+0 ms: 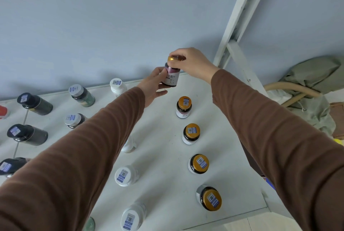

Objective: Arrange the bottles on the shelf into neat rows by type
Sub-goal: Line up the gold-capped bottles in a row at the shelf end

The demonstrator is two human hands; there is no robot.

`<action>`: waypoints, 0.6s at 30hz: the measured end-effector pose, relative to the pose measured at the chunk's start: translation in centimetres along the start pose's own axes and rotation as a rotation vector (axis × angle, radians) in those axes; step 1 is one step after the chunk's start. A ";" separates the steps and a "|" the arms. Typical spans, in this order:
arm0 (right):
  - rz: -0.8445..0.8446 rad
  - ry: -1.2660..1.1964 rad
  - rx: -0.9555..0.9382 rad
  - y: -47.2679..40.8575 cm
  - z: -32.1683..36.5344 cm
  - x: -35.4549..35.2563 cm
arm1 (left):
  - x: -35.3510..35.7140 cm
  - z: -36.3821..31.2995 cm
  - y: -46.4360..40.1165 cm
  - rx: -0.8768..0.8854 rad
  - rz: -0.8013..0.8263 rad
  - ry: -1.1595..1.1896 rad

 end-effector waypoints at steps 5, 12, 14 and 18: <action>0.022 0.249 -0.062 0.6 -1.0 1.0 | 0.3 -0.1 -0.3 0.036 -0.108 -0.279; 0.033 0.441 -0.060 0.3 -3.5 2.6 | -1.4 0.8 -0.5 0.075 -0.274 -0.763; 0.040 0.448 -0.064 0.3 -3.8 3.0 | -1.3 0.9 -0.2 0.077 -0.264 -0.848; 0.043 0.445 -0.080 0.3 -3.9 3.5 | -1.1 1.2 0.2 0.068 -0.265 -0.997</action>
Point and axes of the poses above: each hand's wrist, its own y-axis away from the middle knuckle, its own x-axis out of the palm, z = x × y, the point moved 4 cm from there along -y, towards the middle knuckle, and after that the axes turned 6 degrees about -y, right-handed, at the moved point
